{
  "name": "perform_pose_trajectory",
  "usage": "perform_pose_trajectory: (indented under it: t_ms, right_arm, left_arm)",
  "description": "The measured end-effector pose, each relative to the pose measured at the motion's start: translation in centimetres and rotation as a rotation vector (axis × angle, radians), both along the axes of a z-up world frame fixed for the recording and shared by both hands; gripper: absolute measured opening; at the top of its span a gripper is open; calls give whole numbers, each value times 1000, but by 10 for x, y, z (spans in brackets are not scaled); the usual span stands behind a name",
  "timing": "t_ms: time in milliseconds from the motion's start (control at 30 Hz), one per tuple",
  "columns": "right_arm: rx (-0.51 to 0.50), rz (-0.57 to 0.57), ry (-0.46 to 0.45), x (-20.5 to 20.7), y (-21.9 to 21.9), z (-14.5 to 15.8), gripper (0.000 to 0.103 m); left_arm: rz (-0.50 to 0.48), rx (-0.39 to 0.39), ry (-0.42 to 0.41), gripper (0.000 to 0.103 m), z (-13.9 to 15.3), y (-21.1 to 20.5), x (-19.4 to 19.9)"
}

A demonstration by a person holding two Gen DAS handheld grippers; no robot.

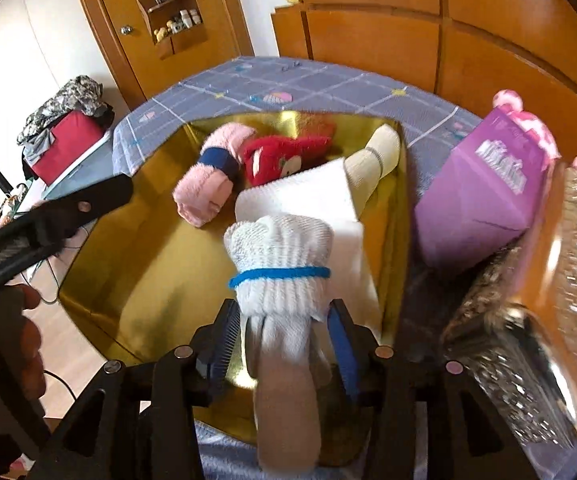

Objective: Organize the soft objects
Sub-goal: 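Carry the white knit sock to the gold tray and release it with the right gripper, then move both tools back toward the brown scrunchie and black hair ties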

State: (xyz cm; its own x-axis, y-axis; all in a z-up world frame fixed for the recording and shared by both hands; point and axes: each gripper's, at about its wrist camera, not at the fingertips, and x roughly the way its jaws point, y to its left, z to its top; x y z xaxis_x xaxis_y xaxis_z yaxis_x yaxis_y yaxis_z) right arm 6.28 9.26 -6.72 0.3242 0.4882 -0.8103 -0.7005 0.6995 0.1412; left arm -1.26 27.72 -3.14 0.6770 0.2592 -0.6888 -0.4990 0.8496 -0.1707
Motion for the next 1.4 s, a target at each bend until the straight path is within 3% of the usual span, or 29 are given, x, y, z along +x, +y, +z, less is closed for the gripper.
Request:
perform_pose_trajectory:
  t_ms: [100, 567, 1400]
  right_arm:
    - [11, -2, -29, -9, -4, 10, 56]
    - [22, -59, -132, -48, -43, 32, 56]
    - [39, -447, -217, -15, -199, 65, 56]
  left_arm:
    - [-6, 7, -8, 99, 3, -3, -1]
    - [-64, 55, -38, 99, 14, -27, -4]
    - [-218, 104, -36, 99, 13, -72, -3]
